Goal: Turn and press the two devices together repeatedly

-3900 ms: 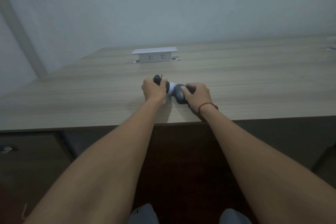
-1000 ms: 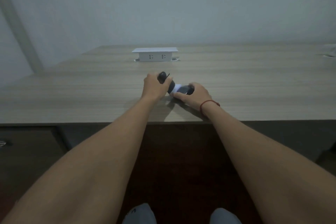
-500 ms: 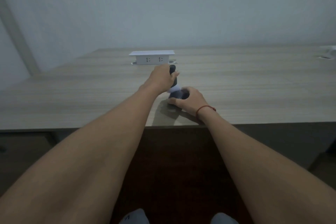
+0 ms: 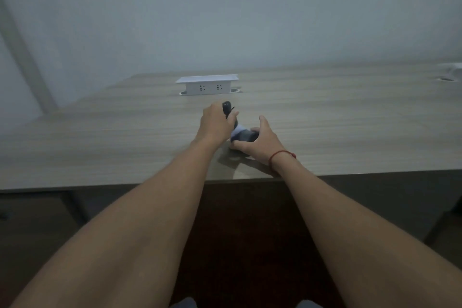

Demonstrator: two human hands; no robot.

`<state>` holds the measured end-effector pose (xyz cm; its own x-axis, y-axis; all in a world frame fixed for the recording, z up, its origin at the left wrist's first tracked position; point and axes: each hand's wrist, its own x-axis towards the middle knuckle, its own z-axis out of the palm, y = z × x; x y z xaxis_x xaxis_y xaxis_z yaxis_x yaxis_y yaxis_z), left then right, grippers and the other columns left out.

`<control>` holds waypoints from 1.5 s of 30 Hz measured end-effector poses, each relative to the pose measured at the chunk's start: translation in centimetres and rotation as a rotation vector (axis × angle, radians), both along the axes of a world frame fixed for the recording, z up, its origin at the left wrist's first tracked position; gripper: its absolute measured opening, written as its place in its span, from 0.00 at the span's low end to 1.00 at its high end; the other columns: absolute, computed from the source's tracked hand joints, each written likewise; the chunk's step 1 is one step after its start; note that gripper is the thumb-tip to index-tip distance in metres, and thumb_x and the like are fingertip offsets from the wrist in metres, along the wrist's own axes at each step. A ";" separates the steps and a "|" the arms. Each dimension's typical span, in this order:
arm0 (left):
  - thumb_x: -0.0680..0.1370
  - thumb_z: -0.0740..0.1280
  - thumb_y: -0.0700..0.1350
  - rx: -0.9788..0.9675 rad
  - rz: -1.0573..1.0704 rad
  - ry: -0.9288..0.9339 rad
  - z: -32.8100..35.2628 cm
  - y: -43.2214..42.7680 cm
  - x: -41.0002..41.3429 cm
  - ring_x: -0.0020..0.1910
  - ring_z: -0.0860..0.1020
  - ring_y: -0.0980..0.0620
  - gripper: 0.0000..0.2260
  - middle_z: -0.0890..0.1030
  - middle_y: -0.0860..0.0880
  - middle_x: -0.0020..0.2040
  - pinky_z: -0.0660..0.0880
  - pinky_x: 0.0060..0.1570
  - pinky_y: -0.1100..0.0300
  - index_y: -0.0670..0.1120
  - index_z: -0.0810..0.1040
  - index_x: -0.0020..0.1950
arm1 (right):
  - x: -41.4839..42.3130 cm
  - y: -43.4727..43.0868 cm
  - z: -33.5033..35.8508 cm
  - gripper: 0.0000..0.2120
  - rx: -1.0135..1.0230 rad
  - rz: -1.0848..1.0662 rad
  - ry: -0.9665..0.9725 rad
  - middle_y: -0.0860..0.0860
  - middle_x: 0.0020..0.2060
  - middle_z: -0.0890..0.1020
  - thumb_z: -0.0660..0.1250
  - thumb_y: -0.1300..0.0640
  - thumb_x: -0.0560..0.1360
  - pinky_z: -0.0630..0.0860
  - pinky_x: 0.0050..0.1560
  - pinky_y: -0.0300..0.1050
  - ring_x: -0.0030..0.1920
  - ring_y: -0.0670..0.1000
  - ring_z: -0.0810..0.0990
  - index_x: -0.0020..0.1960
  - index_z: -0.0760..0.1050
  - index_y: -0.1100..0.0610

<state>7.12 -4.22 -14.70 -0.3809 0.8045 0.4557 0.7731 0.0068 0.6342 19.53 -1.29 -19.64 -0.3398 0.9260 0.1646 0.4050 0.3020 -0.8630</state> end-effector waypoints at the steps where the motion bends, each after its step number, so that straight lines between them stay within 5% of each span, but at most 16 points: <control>1: 0.79 0.66 0.49 -0.036 0.034 0.033 -0.2 0.0 -0.2 0.42 0.74 0.46 0.11 0.77 0.44 0.45 0.71 0.43 0.56 0.40 0.77 0.49 | 0.1 -0.1 0.0 0.54 -0.004 0.007 0.009 0.52 0.70 0.69 0.76 0.42 0.61 0.72 0.64 0.57 0.66 0.57 0.70 0.76 0.47 0.48; 7: 0.78 0.67 0.51 0.112 0.033 -0.275 -1.3 -0.6 -0.9 0.48 0.80 0.44 0.17 0.81 0.40 0.50 0.78 0.47 0.54 0.37 0.80 0.52 | 0.7 -0.1 0.2 0.52 -0.020 0.022 0.043 0.54 0.72 0.66 0.76 0.45 0.63 0.70 0.66 0.57 0.68 0.57 0.69 0.77 0.49 0.50; 12: 0.79 0.67 0.49 -0.003 0.036 -0.050 -1.5 -0.9 -1.4 0.43 0.76 0.47 0.13 0.77 0.43 0.44 0.70 0.42 0.56 0.38 0.78 0.49 | 0.5 -0.2 0.3 0.51 -0.018 0.024 0.041 0.54 0.72 0.66 0.77 0.46 0.63 0.70 0.66 0.56 0.69 0.57 0.68 0.76 0.50 0.50; 18: 0.79 0.66 0.49 0.147 -0.073 -0.074 0.1 -0.3 0.5 0.38 0.75 0.49 0.11 0.78 0.46 0.39 0.69 0.38 0.62 0.42 0.78 0.43 | 0.7 -0.2 0.4 0.49 -0.021 0.037 0.027 0.56 0.73 0.65 0.76 0.48 0.66 0.68 0.66 0.55 0.69 0.57 0.68 0.77 0.49 0.51; 23: 0.79 0.66 0.50 -0.015 0.025 -0.027 0.4 0.3 -0.1 0.48 0.79 0.40 0.15 0.80 0.38 0.50 0.74 0.46 0.54 0.37 0.78 0.51 | 0.5 -0.5 0.5 0.48 -0.013 0.015 0.022 0.55 0.73 0.65 0.76 0.48 0.66 0.69 0.67 0.55 0.70 0.57 0.67 0.76 0.51 0.52; 27: 0.78 0.68 0.48 0.065 -0.070 -0.066 1.7 0.1 0.9 0.46 0.80 0.42 0.12 0.81 0.41 0.44 0.77 0.44 0.54 0.38 0.79 0.44 | 0.5 -0.5 0.6 0.47 -0.013 0.026 0.019 0.55 0.71 0.67 0.76 0.48 0.66 0.70 0.63 0.52 0.67 0.56 0.70 0.76 0.51 0.52; 32: 0.78 0.68 0.48 -0.075 -0.023 0.019 1.6 0.5 0.9 0.48 0.80 0.39 0.13 0.81 0.37 0.48 0.77 0.46 0.51 0.37 0.77 0.45 | 0.6 -0.8 0.6 0.48 -0.019 0.018 0.034 0.55 0.73 0.65 0.76 0.48 0.67 0.68 0.65 0.53 0.70 0.57 0.67 0.77 0.51 0.53; 35: 0.78 0.68 0.48 -0.053 -0.069 0.104 2.3 0.3 1.2 0.45 0.79 0.41 0.13 0.79 0.40 0.42 0.73 0.42 0.55 0.41 0.74 0.39 | 0.7 -0.6 0.6 0.40 -0.020 0.029 0.027 0.54 0.67 0.71 0.75 0.49 0.67 0.72 0.59 0.50 0.67 0.57 0.71 0.72 0.59 0.54; 38: 0.78 0.67 0.49 -0.026 -0.045 0.033 1.3 0.3 1.1 0.47 0.80 0.41 0.12 0.81 0.39 0.46 0.74 0.43 0.55 0.40 0.77 0.42 | 0.7 -0.6 0.4 0.34 0.010 0.038 0.004 0.51 0.62 0.73 0.75 0.48 0.67 0.71 0.51 0.43 0.59 0.51 0.73 0.68 0.65 0.55; 41: 0.79 0.67 0.49 -0.030 0.072 0.013 0.1 0.0 0.0 0.50 0.79 0.40 0.13 0.80 0.38 0.51 0.71 0.44 0.56 0.38 0.79 0.51 | 0.8 -0.5 0.3 0.43 0.027 0.026 -0.040 0.54 0.69 0.70 0.75 0.44 0.65 0.72 0.60 0.48 0.64 0.54 0.71 0.73 0.61 0.56; 45: 0.79 0.67 0.48 -0.007 0.090 -0.108 -1.0 -0.5 -0.5 0.45 0.79 0.43 0.13 0.81 0.38 0.49 0.69 0.42 0.57 0.37 0.80 0.49 | 1.0 -0.3 0.5 0.40 0.039 0.074 -0.052 0.53 0.67 0.72 0.75 0.43 0.65 0.71 0.62 0.47 0.65 0.53 0.72 0.72 0.64 0.55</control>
<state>6.66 -4.73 -15.74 -0.4980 0.7682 0.4023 0.6963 0.0777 0.7136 20.49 -1.63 -19.16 -0.4157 0.8914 0.1804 0.4246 0.3657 -0.8283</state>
